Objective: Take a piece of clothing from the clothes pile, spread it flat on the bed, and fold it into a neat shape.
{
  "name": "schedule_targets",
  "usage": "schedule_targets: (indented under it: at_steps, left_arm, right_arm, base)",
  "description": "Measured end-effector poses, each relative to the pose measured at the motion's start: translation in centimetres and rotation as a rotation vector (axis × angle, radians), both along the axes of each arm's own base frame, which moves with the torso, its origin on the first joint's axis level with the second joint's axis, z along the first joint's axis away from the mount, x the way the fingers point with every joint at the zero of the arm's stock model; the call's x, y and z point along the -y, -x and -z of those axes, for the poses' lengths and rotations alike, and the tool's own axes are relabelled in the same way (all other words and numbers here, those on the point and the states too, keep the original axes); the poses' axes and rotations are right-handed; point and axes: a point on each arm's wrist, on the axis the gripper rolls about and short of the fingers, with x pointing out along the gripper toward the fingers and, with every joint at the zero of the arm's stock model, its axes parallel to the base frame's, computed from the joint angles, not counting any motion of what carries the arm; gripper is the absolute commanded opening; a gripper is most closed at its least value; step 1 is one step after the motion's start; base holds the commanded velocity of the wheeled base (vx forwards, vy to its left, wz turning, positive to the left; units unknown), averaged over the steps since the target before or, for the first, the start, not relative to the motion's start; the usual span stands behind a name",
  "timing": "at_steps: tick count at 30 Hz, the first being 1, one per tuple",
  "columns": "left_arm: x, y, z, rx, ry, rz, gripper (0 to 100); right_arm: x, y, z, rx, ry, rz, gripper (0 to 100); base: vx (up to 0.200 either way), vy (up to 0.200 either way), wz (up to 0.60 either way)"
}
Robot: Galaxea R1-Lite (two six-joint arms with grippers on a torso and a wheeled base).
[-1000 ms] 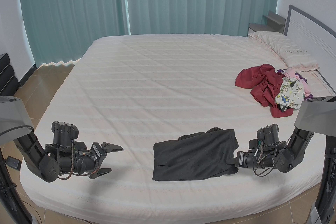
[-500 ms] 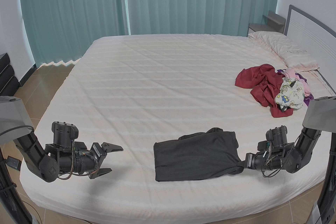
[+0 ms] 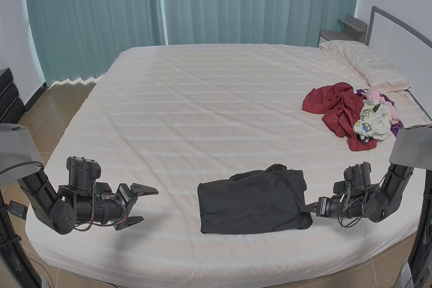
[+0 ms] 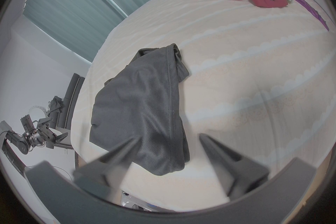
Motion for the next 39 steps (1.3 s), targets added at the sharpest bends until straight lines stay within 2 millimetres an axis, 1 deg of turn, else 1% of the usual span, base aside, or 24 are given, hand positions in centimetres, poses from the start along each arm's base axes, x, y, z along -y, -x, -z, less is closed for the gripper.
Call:
schedule_targets:
  at_steps: [5,8,12,15,20,24,25,29,33,39]
  left_arm:
    - [0.0,0.0,0.0,-0.001,0.0,0.0,100]
    - [0.0,0.0,0.0,-0.001,0.0,-0.001,100]
    - [0.0,0.0,0.0,0.0,0.0,-0.001,100]
    - [0.0,0.0,0.0,-0.001,0.0,-0.001,100]
    - [0.0,0.0,0.0,-0.002,0.0,-0.001,100]
    - [0.0,0.0,0.0,-0.001,-0.001,-0.001,100]
    - [0.0,0.1,0.0,-0.002,0.0,-0.001,100]
    - [0.0,0.1,0.0,-0.002,-0.001,-0.001,100]
    - [0.0,0.1,0.0,-0.002,0.0,-0.002,100]
    - [0.0,0.1,0.0,-0.001,0.0,-0.002,100]
  right_arm:
    - [-0.1,-1.1,-0.8,0.056,-0.027,0.017,100]
    - [-0.1,-2.2,-1.3,0.084,-0.055,0.049,100]
    - [-0.4,-4.6,-2.4,0.134,-0.116,0.102,100]
    - [-0.6,-6.4,-2.7,0.151,-0.14,0.128,100]
    - [-1.1,-8.7,-2.1,0.137,-0.169,0.173,100]
    - [-1.9,-9.9,-1.3,0.115,-0.18,0.184,100]
    - [-2.0,-10.1,-1.1,0.111,-0.179,0.183,0]
    - [-2.8,-10.9,-0.4,0.102,-0.147,0.201,0]
    - [-3.3,-12.1,0.0,0.133,-0.103,0.252,0]
    - [-3.4,-12.7,0.4,0.136,-0.11,0.277,0]
  base:
    - [0.0,0.0,0.0]
    - [0.0,0.0,0.0]
    - [0.0,0.0,0.0]
    - [0.0,0.0,0.0]
    - [0.0,0.0,0.0]
    - [0.0,0.0,0.0]
    - [0.0,0.0,0.0]
    - [0.0,0.0,0.0]
    - [0.0,0.0,0.0]
    - [0.0,0.0,0.0]
